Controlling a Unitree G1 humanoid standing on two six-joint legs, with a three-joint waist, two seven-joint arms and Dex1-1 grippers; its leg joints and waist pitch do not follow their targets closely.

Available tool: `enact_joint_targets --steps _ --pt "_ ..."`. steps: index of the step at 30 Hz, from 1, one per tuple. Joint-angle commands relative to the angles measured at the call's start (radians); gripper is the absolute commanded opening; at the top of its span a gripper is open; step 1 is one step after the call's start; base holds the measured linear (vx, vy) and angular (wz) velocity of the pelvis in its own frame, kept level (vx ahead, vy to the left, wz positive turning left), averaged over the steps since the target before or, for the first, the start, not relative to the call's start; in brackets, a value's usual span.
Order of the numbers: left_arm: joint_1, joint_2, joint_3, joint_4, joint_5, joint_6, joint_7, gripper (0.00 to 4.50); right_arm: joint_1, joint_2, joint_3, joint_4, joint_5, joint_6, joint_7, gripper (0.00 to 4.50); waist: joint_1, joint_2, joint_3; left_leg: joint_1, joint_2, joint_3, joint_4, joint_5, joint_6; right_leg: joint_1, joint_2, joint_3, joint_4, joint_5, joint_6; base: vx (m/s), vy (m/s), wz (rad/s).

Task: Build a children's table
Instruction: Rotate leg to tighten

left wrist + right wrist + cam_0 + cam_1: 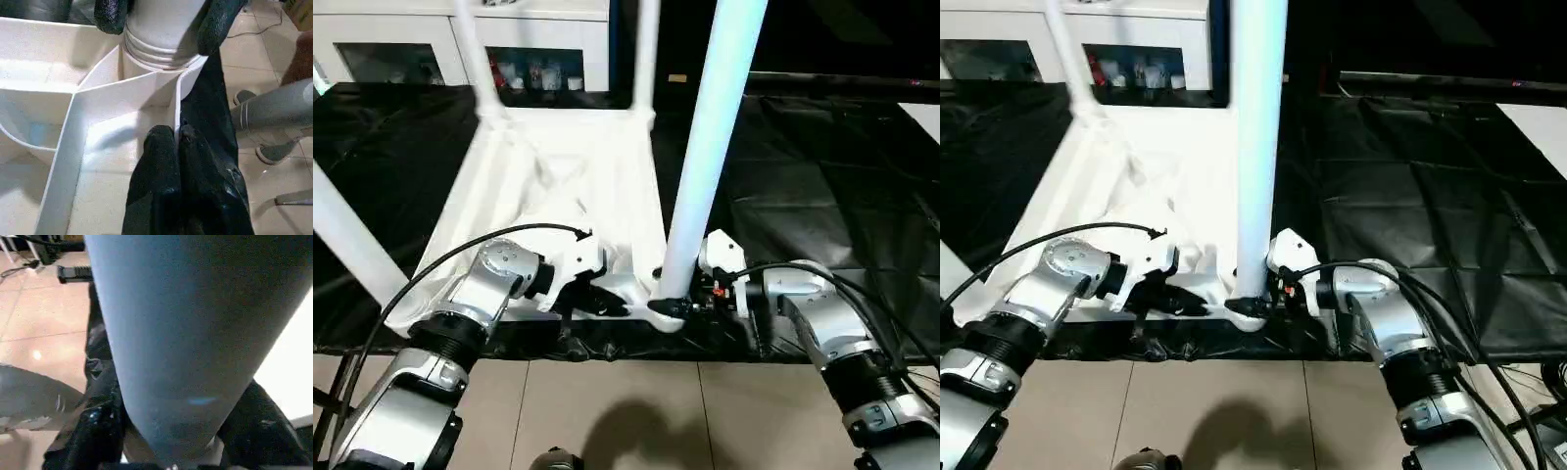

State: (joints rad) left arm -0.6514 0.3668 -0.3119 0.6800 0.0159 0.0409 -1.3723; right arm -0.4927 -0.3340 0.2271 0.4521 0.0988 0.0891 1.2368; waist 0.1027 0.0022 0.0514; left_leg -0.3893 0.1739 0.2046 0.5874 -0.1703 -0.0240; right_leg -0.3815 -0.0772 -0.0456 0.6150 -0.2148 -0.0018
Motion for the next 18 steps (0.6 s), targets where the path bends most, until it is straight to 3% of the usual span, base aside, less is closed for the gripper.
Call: enact_joint_targets --steps 1,6,8,10,12,15,18 --pt "-0.033 -0.029 0.003 -0.023 -0.014 -0.016 0.015 0.0 0.027 0.02 0.114 0.006 -0.011 0.031 0.08 2.17 -0.003 0.0 -0.063 0.033 0.072 -0.029 -0.072 -0.211 0.03 0.029 -0.082 0.043 -0.063 -0.068 -0.274 0.0 0.0 0.0" --pt "-0.036 -0.026 0.01 -0.016 -0.017 -0.011 0.017 0.0 0.037 0.019 0.114 -0.005 -0.007 0.039 0.083 2.02 -0.002 0.002 -0.065 0.032 0.071 -0.029 -0.07 -0.189 0.037 0.03 -0.08 0.041 -0.059 -0.03 -0.279 0.0 0.0 0.0" --pt "-0.045 -0.035 0.032 0.006 -0.004 0.001 0.105 0.0 0.054 0.044 0.073 -0.019 0.007 0.066 0.003 2.02 -0.001 0.001 -0.063 0.033 0.071 -0.029 -0.07 -0.191 0.04 0.029 -0.08 0.042 -0.061 -0.031 -0.279 0.0 0.0 0.0" --pt "-0.049 -0.04 0.041 0.015 0.003 0.011 0.146 0.0 0.06 0.058 0.053 -0.022 0.009 0.079 -0.042 2.01 -0.002 0.001 -0.059 0.035 0.071 -0.029 -0.074 -0.229 0.025 0.025 -0.081 0.043 -0.068 -0.096 -0.272 0.0 0.0 0.0" --pt "-0.062 -0.071 0.067 0.035 0.02 0.04 0.274 0.0 0.066 0.109 -0.002 0.004 -0.01 0.086 -0.204 2.01 -0.009 0.0 -0.053 0.041 0.07 -0.035 -0.082 -0.315 -0.02 0.021 -0.087 0.047 -0.083 -0.253 -0.243 0.0 0.0 0.0" --pt "-0.065 -0.126 0.079 0.023 0.05 0.081 0.422 0.0 0.06 0.187 -0.056 0.056 -0.052 0.098 -0.443 1.99 -0.025 0.001 -0.051 0.039 0.07 -0.044 -0.089 -0.354 -0.061 0.018 -0.089 0.046 -0.09 -0.349 -0.202 0.0 0.0 0.0" --pt "-0.058 -0.168 0.076 0.0 0.063 0.113 0.483 0.0 0.048 0.244 -0.079 0.087 -0.07 0.111 -0.578 1.98 -0.039 0.004 -0.051 0.034 0.067 -0.048 -0.094 -0.373 -0.072 0.018 -0.087 0.045 -0.094 -0.368 -0.18 0.0 0.0 0.0"
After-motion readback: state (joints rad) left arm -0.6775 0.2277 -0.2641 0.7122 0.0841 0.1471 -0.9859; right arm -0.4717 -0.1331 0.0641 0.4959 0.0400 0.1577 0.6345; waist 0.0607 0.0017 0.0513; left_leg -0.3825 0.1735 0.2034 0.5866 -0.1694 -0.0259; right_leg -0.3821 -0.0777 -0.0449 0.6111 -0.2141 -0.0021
